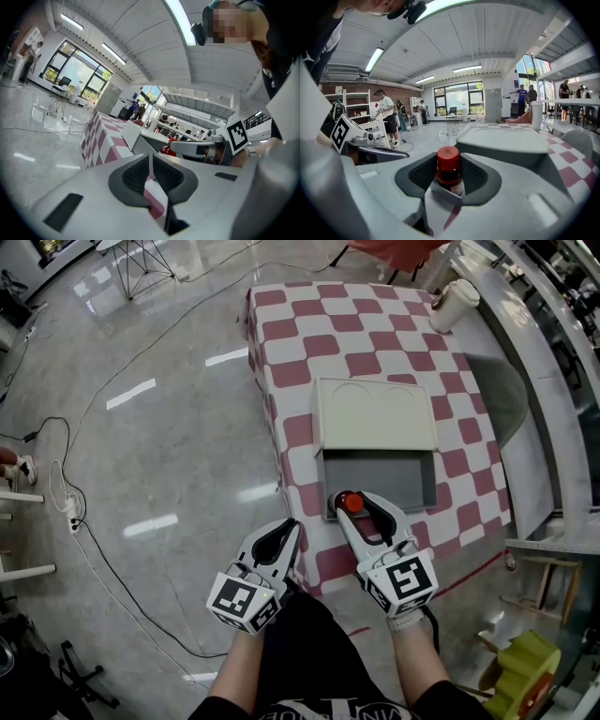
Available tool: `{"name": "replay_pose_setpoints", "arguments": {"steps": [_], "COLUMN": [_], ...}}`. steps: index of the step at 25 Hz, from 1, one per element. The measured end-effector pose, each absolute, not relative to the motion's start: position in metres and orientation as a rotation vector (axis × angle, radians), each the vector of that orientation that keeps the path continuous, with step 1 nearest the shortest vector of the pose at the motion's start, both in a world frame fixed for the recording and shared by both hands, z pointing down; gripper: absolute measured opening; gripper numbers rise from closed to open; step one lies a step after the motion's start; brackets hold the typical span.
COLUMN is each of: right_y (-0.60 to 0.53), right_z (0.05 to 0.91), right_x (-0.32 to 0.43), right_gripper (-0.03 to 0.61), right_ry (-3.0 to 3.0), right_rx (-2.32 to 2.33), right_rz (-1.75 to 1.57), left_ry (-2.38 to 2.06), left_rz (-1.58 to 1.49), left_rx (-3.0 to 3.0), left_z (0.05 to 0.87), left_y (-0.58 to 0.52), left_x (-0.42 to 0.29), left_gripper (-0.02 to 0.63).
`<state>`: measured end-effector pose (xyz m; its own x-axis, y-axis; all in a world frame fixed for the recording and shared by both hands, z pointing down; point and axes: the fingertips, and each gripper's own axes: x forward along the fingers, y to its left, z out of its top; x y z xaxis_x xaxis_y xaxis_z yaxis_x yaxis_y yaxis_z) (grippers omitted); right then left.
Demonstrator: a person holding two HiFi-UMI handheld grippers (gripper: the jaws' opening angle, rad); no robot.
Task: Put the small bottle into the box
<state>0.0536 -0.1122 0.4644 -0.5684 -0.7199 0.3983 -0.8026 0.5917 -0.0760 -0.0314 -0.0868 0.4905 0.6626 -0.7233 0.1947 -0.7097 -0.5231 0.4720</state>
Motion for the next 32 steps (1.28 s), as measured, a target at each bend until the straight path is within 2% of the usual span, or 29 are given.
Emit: {"name": "replay_pose_setpoints", "arguments": {"steps": [32], "right_y": [-0.088], "right_z": [0.442], "right_x": [0.078], "right_gripper": [0.156], "right_ry": [-2.587], "right_rx": [1.26], "right_rz": [0.452], "left_ry": [-1.048], "left_rz": [-0.005], "left_rx": [2.413], "left_z": [0.466], "left_y": [-0.078], "left_x": [-0.004], "left_gripper": [0.029]}}
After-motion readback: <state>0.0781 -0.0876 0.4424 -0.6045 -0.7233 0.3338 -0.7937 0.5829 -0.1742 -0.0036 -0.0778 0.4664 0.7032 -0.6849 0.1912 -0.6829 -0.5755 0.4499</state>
